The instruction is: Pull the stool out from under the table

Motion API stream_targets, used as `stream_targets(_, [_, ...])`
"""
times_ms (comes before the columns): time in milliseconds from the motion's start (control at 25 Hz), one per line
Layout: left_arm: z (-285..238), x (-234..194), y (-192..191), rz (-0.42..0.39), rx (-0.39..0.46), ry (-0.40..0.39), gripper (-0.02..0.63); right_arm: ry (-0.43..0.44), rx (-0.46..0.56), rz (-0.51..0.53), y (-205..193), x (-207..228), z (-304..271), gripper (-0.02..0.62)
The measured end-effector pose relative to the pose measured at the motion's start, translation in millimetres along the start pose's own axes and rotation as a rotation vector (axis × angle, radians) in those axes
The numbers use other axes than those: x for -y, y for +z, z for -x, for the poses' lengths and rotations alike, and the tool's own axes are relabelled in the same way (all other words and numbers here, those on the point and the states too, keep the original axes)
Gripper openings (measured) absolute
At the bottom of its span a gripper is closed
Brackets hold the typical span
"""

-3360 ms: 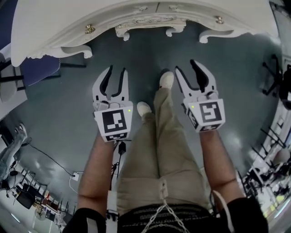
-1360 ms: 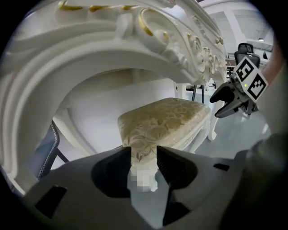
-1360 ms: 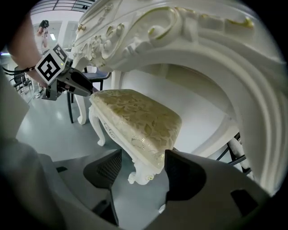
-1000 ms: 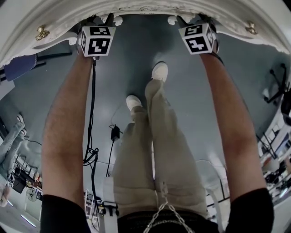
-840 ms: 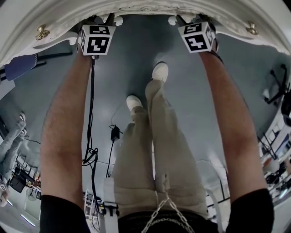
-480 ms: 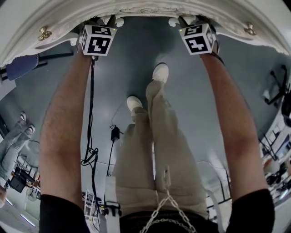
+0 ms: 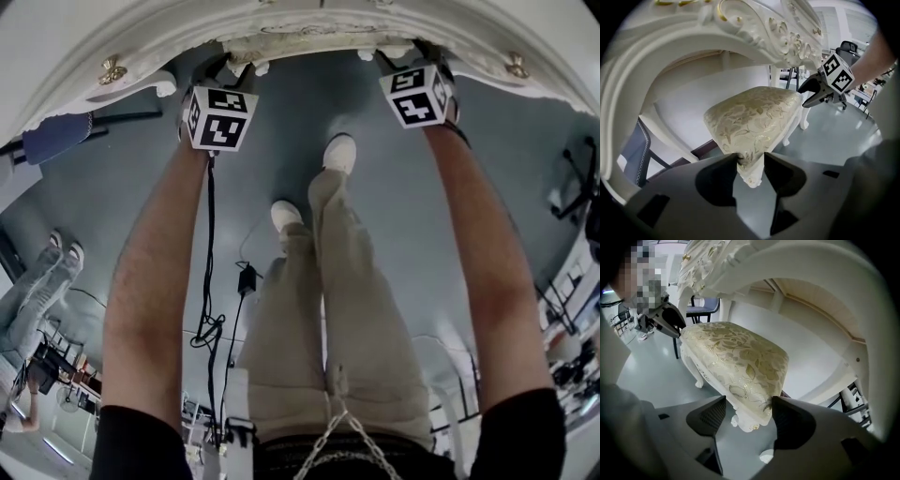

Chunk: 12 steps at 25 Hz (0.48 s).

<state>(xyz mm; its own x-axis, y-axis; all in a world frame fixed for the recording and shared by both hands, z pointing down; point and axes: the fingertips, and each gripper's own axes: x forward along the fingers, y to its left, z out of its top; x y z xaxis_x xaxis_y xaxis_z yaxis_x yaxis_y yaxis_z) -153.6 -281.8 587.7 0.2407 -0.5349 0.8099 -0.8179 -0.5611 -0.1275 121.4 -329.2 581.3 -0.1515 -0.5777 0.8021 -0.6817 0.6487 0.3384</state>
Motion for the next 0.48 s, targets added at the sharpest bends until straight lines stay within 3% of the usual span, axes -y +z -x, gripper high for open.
stream_targets(160, [-4.2,-4.6,2.5,0.016,-0.023,0.021,0.219,-0.03,-0.033,0.055,-4.0,0.7,-8.9,0.309])
stream_targets(480, [-13.0,-12.7,6.1,0.025,-0.042,0.045,0.239,0.014,-0.075,-0.005,-1.2,-0.2,-24.0,0.318])
